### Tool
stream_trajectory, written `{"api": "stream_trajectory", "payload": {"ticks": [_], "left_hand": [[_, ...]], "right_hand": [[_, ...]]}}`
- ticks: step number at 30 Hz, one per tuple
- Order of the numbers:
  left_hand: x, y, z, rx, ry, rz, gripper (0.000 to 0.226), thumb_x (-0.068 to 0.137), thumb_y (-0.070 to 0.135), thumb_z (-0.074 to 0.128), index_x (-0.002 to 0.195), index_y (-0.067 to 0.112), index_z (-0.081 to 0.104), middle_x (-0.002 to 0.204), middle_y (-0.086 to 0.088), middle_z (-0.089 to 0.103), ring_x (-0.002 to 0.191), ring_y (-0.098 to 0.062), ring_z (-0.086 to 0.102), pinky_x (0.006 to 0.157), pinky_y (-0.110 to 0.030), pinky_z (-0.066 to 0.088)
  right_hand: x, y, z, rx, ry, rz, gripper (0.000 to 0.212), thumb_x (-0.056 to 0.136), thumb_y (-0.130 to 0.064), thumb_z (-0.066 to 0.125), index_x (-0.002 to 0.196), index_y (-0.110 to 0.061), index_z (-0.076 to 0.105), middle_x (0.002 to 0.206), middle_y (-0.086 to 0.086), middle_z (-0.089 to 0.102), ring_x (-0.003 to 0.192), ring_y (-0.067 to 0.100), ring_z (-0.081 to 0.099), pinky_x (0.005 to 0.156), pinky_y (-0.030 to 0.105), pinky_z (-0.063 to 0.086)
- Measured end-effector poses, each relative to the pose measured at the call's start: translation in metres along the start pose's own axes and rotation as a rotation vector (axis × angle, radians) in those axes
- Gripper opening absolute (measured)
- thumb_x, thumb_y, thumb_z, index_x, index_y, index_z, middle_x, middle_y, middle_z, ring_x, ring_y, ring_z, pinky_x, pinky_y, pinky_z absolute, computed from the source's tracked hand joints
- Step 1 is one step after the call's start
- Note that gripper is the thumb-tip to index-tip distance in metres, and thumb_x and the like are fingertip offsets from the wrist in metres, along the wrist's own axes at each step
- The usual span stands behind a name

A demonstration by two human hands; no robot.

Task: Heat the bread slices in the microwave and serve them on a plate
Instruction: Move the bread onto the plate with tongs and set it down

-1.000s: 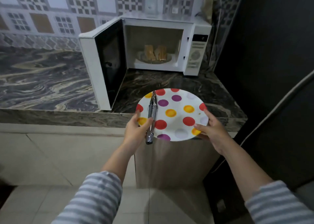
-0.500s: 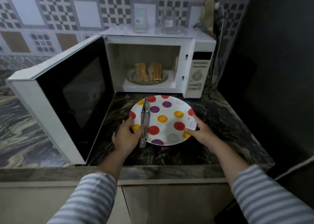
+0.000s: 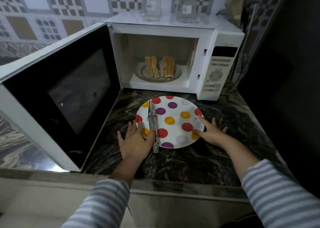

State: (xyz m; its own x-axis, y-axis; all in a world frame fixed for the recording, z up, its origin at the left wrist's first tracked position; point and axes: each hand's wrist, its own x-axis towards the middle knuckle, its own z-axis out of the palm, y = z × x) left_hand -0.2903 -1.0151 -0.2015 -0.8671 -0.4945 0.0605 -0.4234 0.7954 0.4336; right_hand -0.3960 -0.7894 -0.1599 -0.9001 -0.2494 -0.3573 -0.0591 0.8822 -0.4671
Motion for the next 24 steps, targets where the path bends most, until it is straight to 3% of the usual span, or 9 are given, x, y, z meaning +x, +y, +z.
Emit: {"api": "stream_trajectory", "payload": {"ticks": [3,7,9,12,15,20,24], "left_hand": [[-0.002,0.006,0.000,0.019,-0.027,-0.029,0.070,0.091,0.066,0.020,0.151,0.029,0.024,0.160,0.003,0.015,0.148,-0.012,0.001,0.117,-0.050,-0.009],[-0.002,0.009,0.000,0.007,-0.057,-0.063,0.070,0.092,0.066,0.016,0.152,0.029,0.020,0.161,0.003,0.011,0.148,-0.012,-0.002,0.115,-0.049,-0.011],[0.001,0.009,-0.003,-0.068,-0.037,-0.080,0.061,0.097,0.056,0.018,0.151,0.029,0.021,0.160,0.003,0.014,0.148,-0.013,0.003,0.117,-0.050,-0.005],[0.016,0.004,-0.014,-0.118,0.039,-0.033,0.051,0.100,0.031,0.032,0.150,0.029,0.024,0.160,0.004,0.017,0.148,-0.015,0.008,0.117,-0.054,0.008],[0.040,-0.001,-0.027,-0.033,0.020,0.098,0.058,0.095,0.016,0.042,0.149,0.032,0.026,0.160,0.006,0.013,0.148,-0.016,0.006,0.115,-0.056,0.012],[0.075,-0.001,-0.036,0.139,-0.076,0.248,0.064,0.094,0.009,0.047,0.148,0.037,0.026,0.161,0.010,0.007,0.148,-0.015,-0.002,0.116,-0.057,0.009],[0.086,0.003,-0.035,0.252,-0.129,0.360,0.068,0.094,0.012,0.052,0.147,0.041,0.022,0.161,0.012,0.002,0.148,-0.014,-0.004,0.116,-0.055,0.004]], "right_hand": [[0.012,0.004,-0.001,-0.048,-0.040,-0.043,0.071,0.094,-0.056,0.042,0.150,-0.043,0.001,0.161,-0.008,-0.010,0.145,0.024,-0.021,0.110,0.064,-0.013],[0.020,-0.008,0.000,-0.163,0.035,-0.024,0.068,0.092,-0.057,0.044,0.150,-0.042,0.011,0.162,0.001,-0.005,0.146,0.030,-0.016,0.108,0.067,-0.009],[0.020,-0.022,0.008,-0.188,0.194,-0.071,0.060,0.092,-0.047,0.049,0.147,-0.037,0.027,0.160,0.002,0.011,0.147,0.029,-0.003,0.112,0.063,-0.005],[0.007,-0.053,0.030,-0.059,0.361,-0.281,0.048,0.091,-0.037,0.056,0.137,-0.028,0.046,0.142,0.001,0.043,0.135,0.024,0.032,0.113,0.044,0.025],[-0.009,-0.082,0.055,0.009,0.329,-0.354,0.049,0.088,-0.043,0.058,0.132,-0.025,0.050,0.129,0.000,0.051,0.126,0.022,0.040,0.103,0.036,0.035],[-0.011,-0.094,0.071,-0.061,0.191,-0.327,0.069,0.077,-0.067,0.055,0.129,-0.024,0.044,0.131,0.000,0.048,0.124,0.024,0.041,0.103,0.044,0.036],[-0.011,-0.084,0.058,-0.149,0.174,-0.327,0.047,0.078,-0.061,0.057,0.110,-0.027,0.057,0.111,-0.004,0.060,0.112,0.022,0.052,0.093,0.038,0.041]]}}
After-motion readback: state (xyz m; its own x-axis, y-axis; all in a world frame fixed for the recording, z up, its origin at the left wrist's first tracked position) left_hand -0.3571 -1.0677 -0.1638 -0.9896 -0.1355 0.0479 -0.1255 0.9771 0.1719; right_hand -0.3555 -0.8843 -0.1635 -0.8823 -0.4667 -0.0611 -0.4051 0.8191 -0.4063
